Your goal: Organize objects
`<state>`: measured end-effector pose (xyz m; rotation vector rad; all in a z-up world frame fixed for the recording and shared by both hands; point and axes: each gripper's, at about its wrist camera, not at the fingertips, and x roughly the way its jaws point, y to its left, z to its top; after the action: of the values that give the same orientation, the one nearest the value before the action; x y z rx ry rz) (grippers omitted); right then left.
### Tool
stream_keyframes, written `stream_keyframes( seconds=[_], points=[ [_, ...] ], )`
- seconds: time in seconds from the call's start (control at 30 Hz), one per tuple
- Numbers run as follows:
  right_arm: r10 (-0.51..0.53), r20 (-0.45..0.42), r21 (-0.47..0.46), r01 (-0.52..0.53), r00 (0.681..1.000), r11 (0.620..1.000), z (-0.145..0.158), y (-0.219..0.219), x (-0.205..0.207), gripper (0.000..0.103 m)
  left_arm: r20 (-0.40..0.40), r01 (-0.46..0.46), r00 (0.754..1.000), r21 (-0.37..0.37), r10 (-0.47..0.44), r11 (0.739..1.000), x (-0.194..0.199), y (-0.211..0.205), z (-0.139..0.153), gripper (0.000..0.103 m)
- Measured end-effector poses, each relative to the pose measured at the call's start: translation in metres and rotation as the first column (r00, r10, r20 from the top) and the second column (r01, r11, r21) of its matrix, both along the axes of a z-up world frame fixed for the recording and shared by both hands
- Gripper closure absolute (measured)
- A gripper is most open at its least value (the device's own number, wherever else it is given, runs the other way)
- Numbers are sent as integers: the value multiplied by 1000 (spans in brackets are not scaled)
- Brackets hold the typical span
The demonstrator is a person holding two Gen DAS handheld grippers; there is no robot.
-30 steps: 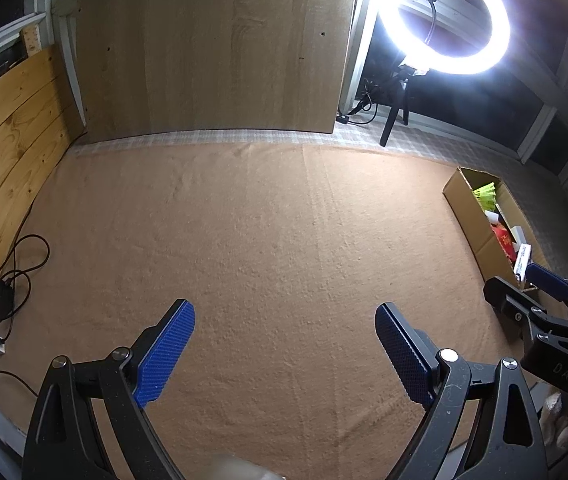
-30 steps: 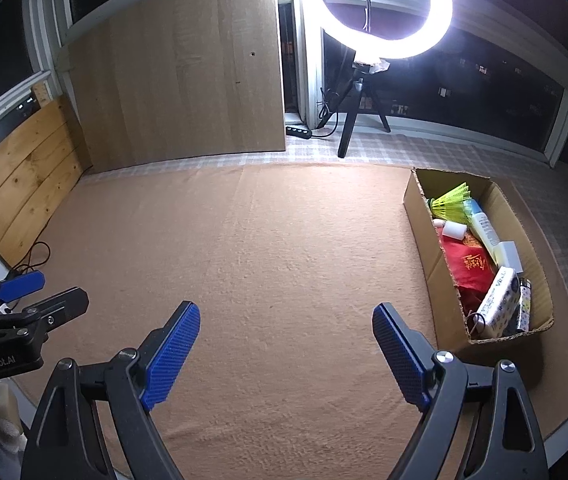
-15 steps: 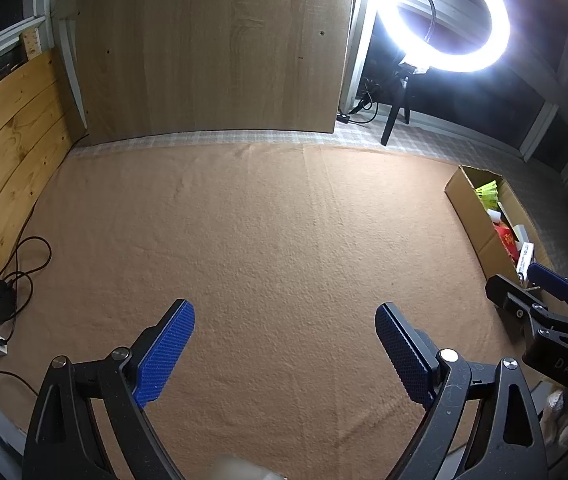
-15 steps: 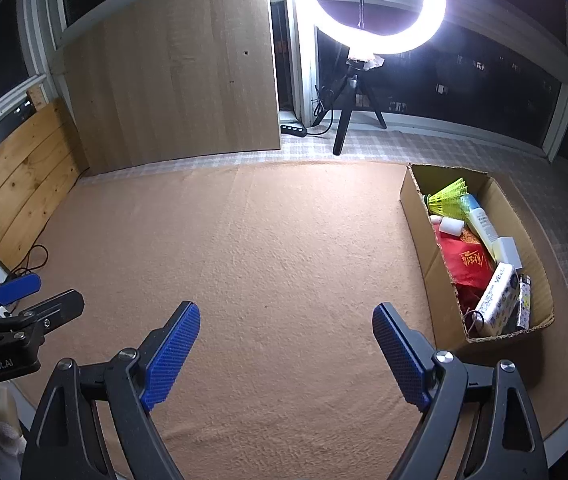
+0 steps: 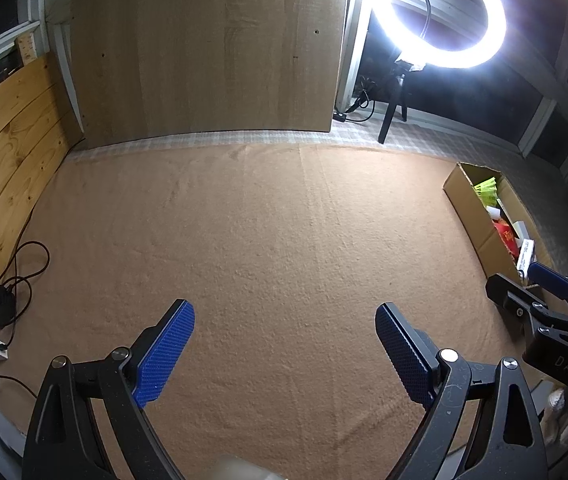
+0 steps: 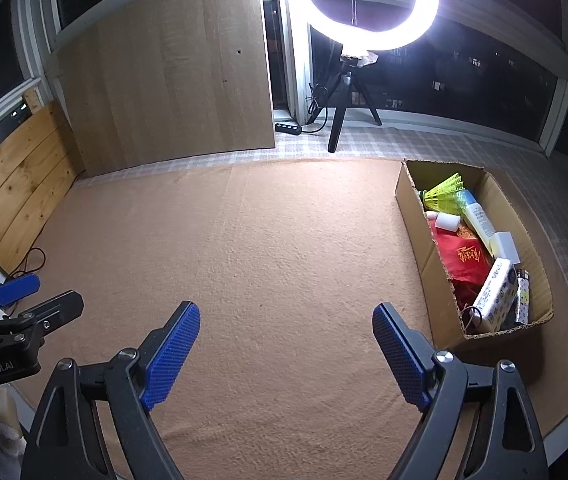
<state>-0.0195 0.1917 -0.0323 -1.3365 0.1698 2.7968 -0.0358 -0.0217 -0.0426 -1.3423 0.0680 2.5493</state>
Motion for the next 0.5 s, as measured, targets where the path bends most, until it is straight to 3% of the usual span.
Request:
stream_keyframes(
  seconds=[0.5],
  points=[
    [-1,15,-5,1,1000,1000,-5,0,-4,17,9,0,1000,-2,0,1000,-6,0,-6,9]
  ],
)
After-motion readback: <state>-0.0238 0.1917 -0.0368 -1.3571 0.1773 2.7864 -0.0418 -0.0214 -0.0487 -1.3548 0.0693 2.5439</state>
